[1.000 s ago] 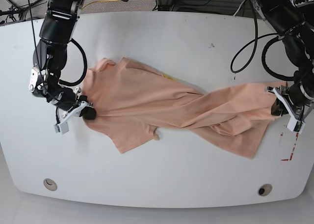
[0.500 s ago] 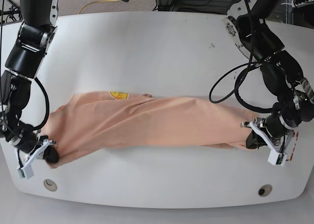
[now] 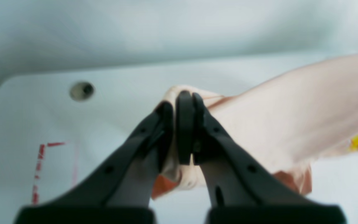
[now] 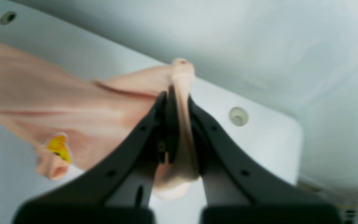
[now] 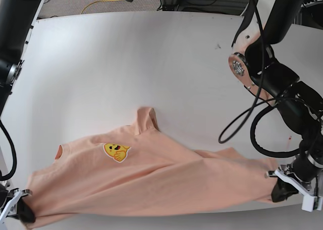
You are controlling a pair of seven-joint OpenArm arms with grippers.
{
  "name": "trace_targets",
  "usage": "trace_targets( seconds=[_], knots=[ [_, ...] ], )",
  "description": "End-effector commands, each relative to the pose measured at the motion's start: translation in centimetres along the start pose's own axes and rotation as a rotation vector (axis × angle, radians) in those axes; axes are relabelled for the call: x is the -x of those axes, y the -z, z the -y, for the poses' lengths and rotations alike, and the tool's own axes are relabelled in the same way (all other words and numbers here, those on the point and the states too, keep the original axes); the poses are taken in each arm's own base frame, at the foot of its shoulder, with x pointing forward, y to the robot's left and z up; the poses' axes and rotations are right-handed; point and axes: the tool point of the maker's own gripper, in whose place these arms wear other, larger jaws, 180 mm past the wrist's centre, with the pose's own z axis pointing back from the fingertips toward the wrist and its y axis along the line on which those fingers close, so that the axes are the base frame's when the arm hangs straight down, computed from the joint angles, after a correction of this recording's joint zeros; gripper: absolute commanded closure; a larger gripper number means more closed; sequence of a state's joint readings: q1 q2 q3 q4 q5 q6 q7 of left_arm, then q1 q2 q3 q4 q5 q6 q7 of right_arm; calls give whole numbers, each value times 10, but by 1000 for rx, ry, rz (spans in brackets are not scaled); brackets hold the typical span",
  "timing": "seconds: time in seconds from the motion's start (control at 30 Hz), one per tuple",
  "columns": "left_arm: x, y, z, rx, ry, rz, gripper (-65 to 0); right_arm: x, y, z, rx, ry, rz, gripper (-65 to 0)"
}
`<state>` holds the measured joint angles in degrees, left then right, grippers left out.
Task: Fold the T-shirt properly
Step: 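Lift the shirt with both grippers and swing it toward the table edge, then swing the held shirt back and lay it across the table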
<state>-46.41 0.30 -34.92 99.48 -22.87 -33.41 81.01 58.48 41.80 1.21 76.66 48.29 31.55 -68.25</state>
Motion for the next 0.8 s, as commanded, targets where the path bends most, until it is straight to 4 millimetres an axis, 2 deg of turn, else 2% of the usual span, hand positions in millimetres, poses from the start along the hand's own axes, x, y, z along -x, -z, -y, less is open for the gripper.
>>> trace_targets(
  seconds=[0.0,0.1,0.2,0.3,0.37,0.47,0.53,0.6,0.67,0.77],
  knots=[
    [-50,-14,-7,-13,40,132,0,-47,-23,6,19,-42,123,0],
    [-64,-20,-10,-27,55,159,0,-65,-32,9,32,-64,149,0],
    [-68,-23,-10,-30,63,171,0,-71,-49,21,69,-87,153,0],
    [-63,-23,-10,-35,64,163,0,-70,-52,19,48,-115,157,0],
    [-48,-19,-11,-34,57,127,0,-61,-52,18,29,-100,146,0],
    [-19,-14,-11,-29,42,66,0,-30,-43,11,-26,-49,112,0],
    [6,-7,-1,5,18,23,0,-10,-41,11,-47,3,106,0],
    [33,-5,5,25,-3,-23,0,23,-37,10,-68,70,74,0],
    [50,-8,5,23,-6,-55,0,49,-37,9,-82,131,57,0],
    [98,-14,1,12,-19,-160,0,103,-33,-6,-118,216,-5,0]
  ],
)
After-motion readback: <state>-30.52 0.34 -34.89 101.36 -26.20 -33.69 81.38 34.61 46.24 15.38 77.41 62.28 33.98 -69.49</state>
